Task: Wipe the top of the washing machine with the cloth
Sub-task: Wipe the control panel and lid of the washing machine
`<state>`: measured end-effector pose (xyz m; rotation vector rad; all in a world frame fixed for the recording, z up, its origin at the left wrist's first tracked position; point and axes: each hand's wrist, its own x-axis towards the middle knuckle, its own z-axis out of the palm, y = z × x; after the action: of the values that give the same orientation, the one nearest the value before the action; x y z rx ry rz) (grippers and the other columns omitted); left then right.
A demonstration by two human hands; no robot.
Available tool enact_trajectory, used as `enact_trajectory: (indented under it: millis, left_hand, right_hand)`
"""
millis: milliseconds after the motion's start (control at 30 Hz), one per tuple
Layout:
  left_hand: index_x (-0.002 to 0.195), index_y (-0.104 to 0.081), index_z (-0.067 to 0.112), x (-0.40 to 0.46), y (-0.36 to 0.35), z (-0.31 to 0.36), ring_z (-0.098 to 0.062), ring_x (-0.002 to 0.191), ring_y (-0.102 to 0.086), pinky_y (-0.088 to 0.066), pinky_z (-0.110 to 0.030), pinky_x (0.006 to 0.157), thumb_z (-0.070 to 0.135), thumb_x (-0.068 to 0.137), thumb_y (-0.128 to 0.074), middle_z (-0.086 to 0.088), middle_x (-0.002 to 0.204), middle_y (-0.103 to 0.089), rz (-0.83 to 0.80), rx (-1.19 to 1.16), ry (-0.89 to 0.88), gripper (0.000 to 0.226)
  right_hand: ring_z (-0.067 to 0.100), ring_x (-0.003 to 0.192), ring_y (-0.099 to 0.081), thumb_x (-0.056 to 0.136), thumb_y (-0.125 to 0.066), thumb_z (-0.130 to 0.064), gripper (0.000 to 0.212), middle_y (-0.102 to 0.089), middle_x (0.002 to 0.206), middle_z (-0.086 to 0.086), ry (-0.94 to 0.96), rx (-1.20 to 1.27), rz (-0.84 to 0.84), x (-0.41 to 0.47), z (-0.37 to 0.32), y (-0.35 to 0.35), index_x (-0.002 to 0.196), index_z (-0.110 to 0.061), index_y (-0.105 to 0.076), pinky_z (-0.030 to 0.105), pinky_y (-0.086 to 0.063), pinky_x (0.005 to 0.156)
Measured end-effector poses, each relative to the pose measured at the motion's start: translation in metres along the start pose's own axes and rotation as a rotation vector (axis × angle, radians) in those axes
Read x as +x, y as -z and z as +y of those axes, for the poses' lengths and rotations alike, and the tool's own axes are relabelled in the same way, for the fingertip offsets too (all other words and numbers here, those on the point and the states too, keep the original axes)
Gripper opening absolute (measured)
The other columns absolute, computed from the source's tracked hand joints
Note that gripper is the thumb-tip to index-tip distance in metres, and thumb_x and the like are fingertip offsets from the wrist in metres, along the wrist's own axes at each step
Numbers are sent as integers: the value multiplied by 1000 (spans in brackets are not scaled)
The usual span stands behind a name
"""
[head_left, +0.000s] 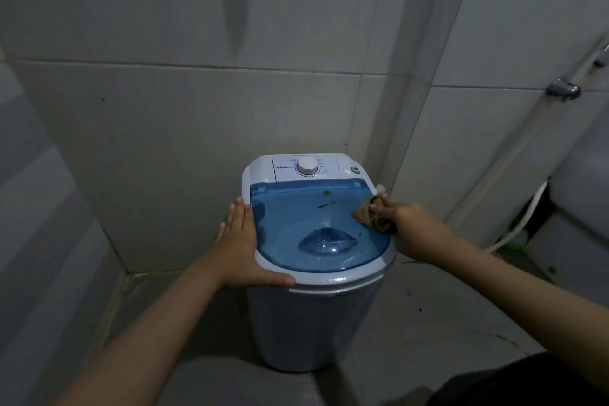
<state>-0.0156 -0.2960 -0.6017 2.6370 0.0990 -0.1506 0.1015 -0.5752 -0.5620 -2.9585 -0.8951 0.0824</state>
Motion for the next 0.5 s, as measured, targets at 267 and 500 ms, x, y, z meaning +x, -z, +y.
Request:
enact_trajectory:
  millis: [267,500]
  left_hand:
    - [145,29,12,-1,0,0,-23,140,33,12,-42,114,99,22,-46,-9,153,36,5,-1,-3,168]
    - [144,29,11,-1,1,1,-24,140,32,11,-43,115,99,21,-45,-10,153,36,2,3,7,169]
  right_hand:
    - [29,121,-52,88,-49,-4,48,-36,144,14,-51,-32,-61,-44,-43,5,134,-12,-42,34,-45,99]
    - [29,117,-50,90,-45,1,38,-48,130,14,98,-144,-142,-69,-99,23,126,-11,-48,38,-47,96]
